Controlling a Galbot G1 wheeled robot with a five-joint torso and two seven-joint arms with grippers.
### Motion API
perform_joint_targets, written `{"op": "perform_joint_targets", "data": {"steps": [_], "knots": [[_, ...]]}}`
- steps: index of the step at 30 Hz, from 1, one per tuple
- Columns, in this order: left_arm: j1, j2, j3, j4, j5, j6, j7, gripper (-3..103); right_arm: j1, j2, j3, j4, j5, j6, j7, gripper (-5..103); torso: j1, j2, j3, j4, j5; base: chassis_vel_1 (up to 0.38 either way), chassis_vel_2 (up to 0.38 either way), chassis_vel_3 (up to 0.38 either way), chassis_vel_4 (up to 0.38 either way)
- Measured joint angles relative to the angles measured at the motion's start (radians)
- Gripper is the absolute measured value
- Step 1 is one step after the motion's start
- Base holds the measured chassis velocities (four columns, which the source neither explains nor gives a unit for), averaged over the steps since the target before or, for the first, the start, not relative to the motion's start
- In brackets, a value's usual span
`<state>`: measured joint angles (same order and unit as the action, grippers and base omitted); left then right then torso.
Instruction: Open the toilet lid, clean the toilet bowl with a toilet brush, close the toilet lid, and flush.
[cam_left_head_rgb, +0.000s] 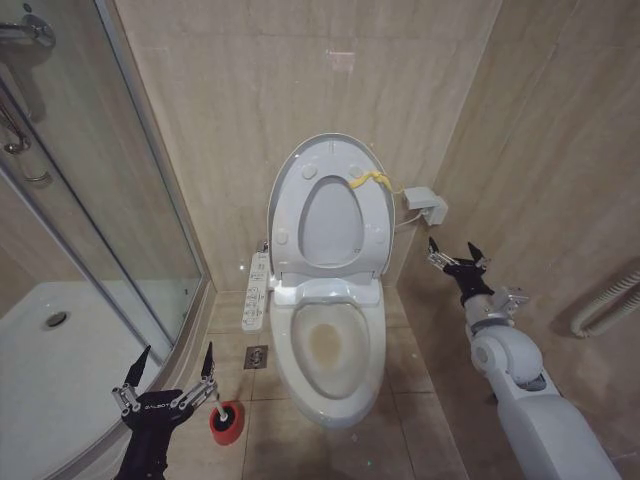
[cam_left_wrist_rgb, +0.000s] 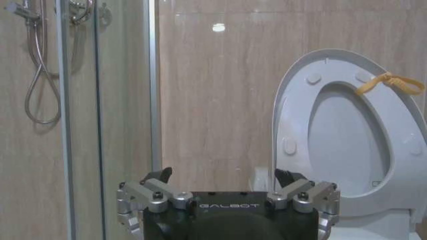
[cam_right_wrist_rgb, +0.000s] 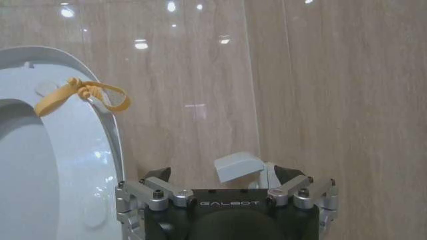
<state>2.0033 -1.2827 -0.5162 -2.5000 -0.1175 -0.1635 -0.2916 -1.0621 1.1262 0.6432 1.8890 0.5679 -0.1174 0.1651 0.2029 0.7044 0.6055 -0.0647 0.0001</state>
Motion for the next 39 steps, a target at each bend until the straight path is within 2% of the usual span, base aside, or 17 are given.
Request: {"op": "perform_joint_targets", "data": {"steps": [2,7,9,12,17,19,20,21,22,24,25,27,29,33,39], "knots": [[0.0,0.0,0.0,0.0,0.0,0.0,0.0,100,0.028,-0.002,-0.013,-0.021,-0.005,0.005,0.004,100,0.0,0.0,0.0,-0.0002,0.0,0.0,0.0,0.0,0.0],[0.0,0.0,0.0,0.0,0.0,0.0,0.0,100,0.235,-0.014,-0.121,-0.188,-0.041,0.045,0.036,100,0.0,0.0,0.0,0.0017,-0.0002,0.0,0.0,0.0,0.0],[0.0,0.0,0.0,0.0,0.0,0.0,0.0,100,0.25,-0.015,-0.128,-0.198,-0.043,0.048,0.037,100,0.0,0.0,0.0,0.0019,-0.0003,0.0,0.0,0.0,0.0],[0.0,0.0,0.0,0.0,0.0,0.0,0.0,100,0.261,-0.016,-0.135,-0.21,-0.046,0.051,0.04,100,0.0,0.0,0.0,0.0005,-0.0001,0.0,0.0,0.0,0.0],[0.0,0.0,0.0,0.0,0.0,0.0,0.0,100,0.299,-0.015,-0.153,-0.246,-0.054,0.063,0.044,100,0.0,0.0,0.0,-0.0001,0.0001,0.0,0.0,0.0,0.0],[0.0,0.0,0.0,0.0,0.0,0.0,0.0,100,0.33,-0.013,-0.166,-0.275,-0.062,0.074,0.047,100,0.0,0.0,0.0,-0.0001,0.0001,0.0,0.0,0.0,0.0],[0.0,0.0,0.0,0.0,0.0,0.0,0.0,100,0.369,-0.012,-0.18,-0.308,-0.068,0.082,0.049,100,0.0,0.0,0.0,0.0016,0.0003,0.0,0.0,0.0,0.0],[0.0,0.0,0.0,0.0,0.0,0.0,0.0,100,0.392,-0.012,-0.183,-0.32,-0.072,0.087,0.049,100,0.0,0.0,0.0,0.0019,-0.0002,0.0,0.0,0.0,0.0],[0.0,0.0,0.0,0.0,0.0,0.0,0.0,100,0.392,-0.012,-0.183,-0.32,-0.072,0.087,0.049,100,0.0,0.0,0.0,0.0019,-0.0002,0.0,0.0,0.0,0.0],[0.0,0.0,0.0,0.0,0.0,0.0,0.0,100,0.435,-0.008,-0.204,-0.369,-0.09,0.102,0.053,100,0.0,0.0,0.0,0.0003,-0.0005,0.0,0.0,0.0,0.0],[0.0,0.0,0.0,0.0,0.0,0.0,0.0,100,0.462,-0.005,-0.218,-0.401,-0.102,0.114,0.055,100,0.0,0.0,0.0,0.0009,0.0005,0.0,0.0,0.0,0.0],[0.0,0.0,0.0,0.0,0.0,0.0,0.0,100,0.504,-0.001,-0.235,-0.442,-0.117,0.129,0.059,100,0.0,0.0,0.0,0.0005,0.0005,0.0,0.0,0.0,0.0],[0.0,0.0,0.0,0.0,0.0,0.0,0.0,100,0.547,0.003,-0.254,-0.487,-0.135,0.147,0.063,100,0.0,0.0,0.0,0.0013,-0.0009,0.0,0.0,0.0,0.0],[0.0,0.0,0.0,0.0,0.0,0.0,0.0,100,0.55,0.004,-0.259,-0.497,-0.139,0.15,0.064,100,0.0,0.0,0.0,0.0003,0.0001,0.0,0.0,0.0,0.0],[0.0,0.0,0.0,0.0,0.0,0.0,0.0,100,0.545,0.005,-0.259,-0.495,-0.139,0.151,0.064,100,0.0,0.0,0.0,0.0005,0.0,0.0,0.0,0.0,0.0]]}}
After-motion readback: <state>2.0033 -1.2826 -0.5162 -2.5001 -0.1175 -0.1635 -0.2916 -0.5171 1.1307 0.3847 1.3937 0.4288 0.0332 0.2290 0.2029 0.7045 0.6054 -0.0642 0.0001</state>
